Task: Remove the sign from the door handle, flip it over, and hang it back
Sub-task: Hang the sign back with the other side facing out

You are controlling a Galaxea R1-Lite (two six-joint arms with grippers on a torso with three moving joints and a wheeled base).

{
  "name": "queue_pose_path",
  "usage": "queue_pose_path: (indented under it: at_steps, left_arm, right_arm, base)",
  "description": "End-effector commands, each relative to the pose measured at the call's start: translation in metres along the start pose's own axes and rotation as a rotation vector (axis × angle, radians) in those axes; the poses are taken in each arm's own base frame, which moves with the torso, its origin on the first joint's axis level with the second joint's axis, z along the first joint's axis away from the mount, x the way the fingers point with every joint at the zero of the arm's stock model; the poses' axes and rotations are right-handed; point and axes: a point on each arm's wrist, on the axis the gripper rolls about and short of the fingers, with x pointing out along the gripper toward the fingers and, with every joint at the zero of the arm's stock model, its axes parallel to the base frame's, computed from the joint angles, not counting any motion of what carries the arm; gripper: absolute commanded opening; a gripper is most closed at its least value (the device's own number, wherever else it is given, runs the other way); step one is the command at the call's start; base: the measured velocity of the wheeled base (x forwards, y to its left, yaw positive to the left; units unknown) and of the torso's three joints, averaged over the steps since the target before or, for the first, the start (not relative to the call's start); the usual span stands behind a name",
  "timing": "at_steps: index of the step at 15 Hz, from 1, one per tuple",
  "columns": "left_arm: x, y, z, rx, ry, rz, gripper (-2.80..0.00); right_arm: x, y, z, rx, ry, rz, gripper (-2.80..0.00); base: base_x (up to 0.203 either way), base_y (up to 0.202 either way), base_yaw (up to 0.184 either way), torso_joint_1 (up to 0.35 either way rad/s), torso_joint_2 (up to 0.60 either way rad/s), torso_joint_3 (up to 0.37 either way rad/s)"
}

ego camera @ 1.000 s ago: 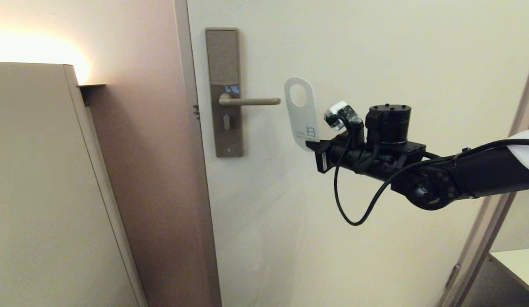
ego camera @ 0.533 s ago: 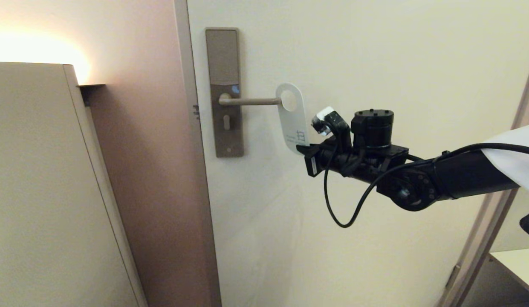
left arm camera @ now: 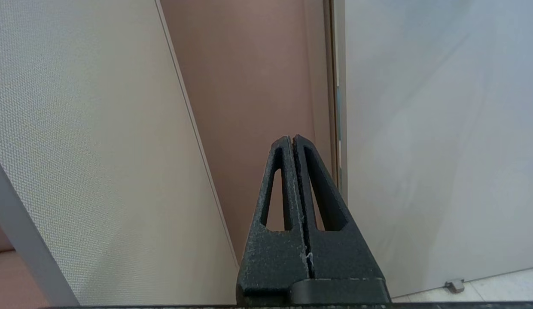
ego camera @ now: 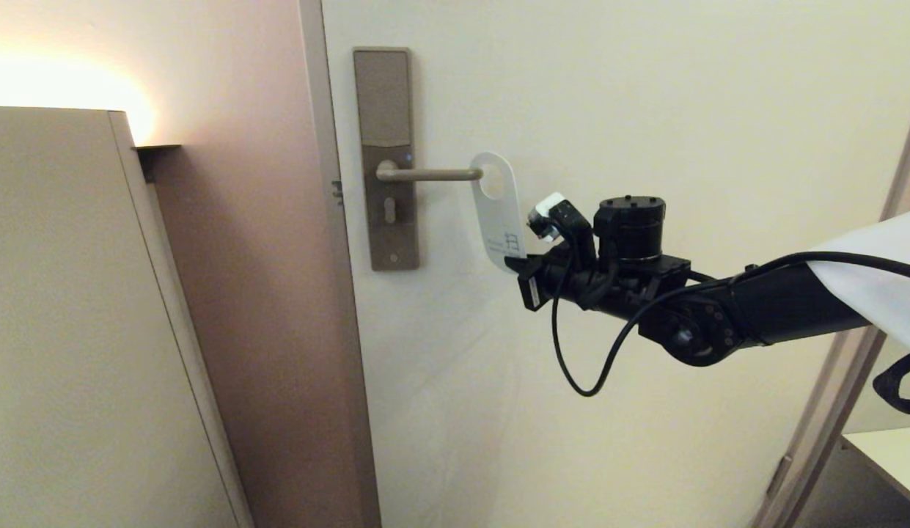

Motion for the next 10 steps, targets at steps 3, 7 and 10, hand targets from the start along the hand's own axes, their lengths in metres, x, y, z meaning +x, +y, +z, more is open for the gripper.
queue_pose_path:
  at_steps: [3,7,10]
  left_arm:
    - [0.0,0.0,0.0,0.001,-0.001,-0.002,-2.8]
    - [0.0,0.0,0.0,0.001,-0.001,-0.002,-2.8]
    - [0.0,0.0,0.0,0.001,0.0,0.0,-2.8]
  right_arm:
    - [0.005,0.001,0.005,-0.007,-0.023,0.002,-2.8]
    - [0.006,0.01,0.01,-0.015,-0.036,0.022,-2.8]
    - [0.008,0.022,0.013,-0.022,-0.046,0.048,-2.8]
  base:
    - [0.0,0.0,0.0,0.0,0.0,0.0]
    - [0.0,0.0,0.0,0.0,0.0,0.0]
    - [0.0,0.0,0.0,0.0,0.0,0.0]
